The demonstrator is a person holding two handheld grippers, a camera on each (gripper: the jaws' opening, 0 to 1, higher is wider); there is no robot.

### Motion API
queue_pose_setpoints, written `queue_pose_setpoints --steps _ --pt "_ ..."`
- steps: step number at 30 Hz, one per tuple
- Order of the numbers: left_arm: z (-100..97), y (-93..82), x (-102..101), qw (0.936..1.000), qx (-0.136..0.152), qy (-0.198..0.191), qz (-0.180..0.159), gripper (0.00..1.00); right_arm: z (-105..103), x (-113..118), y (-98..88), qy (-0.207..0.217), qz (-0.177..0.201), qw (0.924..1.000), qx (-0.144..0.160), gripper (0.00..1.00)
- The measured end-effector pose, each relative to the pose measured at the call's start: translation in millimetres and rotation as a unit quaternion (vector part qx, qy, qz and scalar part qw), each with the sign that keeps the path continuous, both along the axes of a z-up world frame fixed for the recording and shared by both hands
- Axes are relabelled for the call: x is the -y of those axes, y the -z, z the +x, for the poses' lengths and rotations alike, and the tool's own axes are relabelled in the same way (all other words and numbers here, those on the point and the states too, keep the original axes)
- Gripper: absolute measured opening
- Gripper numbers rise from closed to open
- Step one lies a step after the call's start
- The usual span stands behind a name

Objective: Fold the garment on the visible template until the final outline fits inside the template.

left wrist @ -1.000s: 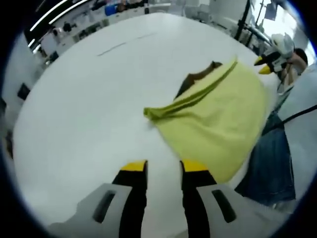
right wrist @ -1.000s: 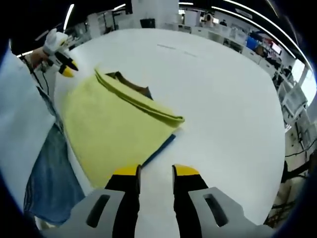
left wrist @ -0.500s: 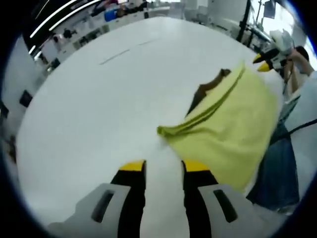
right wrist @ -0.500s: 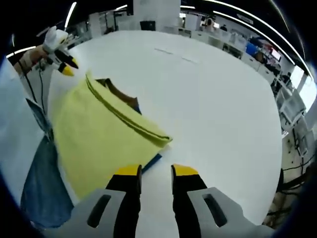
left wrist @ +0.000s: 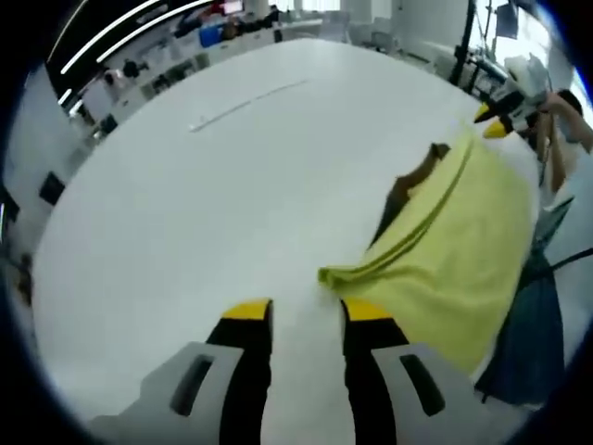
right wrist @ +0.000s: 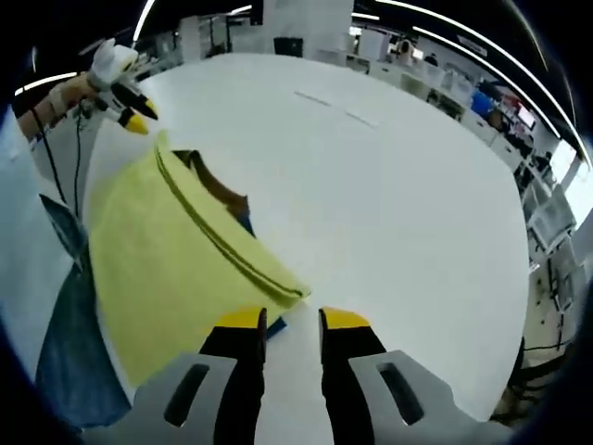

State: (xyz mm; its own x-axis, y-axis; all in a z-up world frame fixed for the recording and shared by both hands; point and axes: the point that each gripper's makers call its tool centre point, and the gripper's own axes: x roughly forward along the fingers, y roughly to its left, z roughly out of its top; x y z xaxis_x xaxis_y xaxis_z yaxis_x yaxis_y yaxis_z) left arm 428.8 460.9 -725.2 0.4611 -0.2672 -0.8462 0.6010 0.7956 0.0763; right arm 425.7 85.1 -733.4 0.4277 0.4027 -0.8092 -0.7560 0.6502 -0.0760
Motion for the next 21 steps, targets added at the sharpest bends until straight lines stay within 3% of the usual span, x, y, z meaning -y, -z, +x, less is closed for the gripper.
queue_pose_setpoints --steps 16,21 --pt "13.0 11.9 19 0.9991 -0.020 0.035 -0.015 0.24 8 -9 7.7 -0.032 -0.016 0.9993 -0.002 0.20" --pt "13.9 11.7 22 0.9988 -0.022 0.039 -0.021 0.16 11 -10 7.1 -0.032 -0.015 0.9994 -0.001 0.15"
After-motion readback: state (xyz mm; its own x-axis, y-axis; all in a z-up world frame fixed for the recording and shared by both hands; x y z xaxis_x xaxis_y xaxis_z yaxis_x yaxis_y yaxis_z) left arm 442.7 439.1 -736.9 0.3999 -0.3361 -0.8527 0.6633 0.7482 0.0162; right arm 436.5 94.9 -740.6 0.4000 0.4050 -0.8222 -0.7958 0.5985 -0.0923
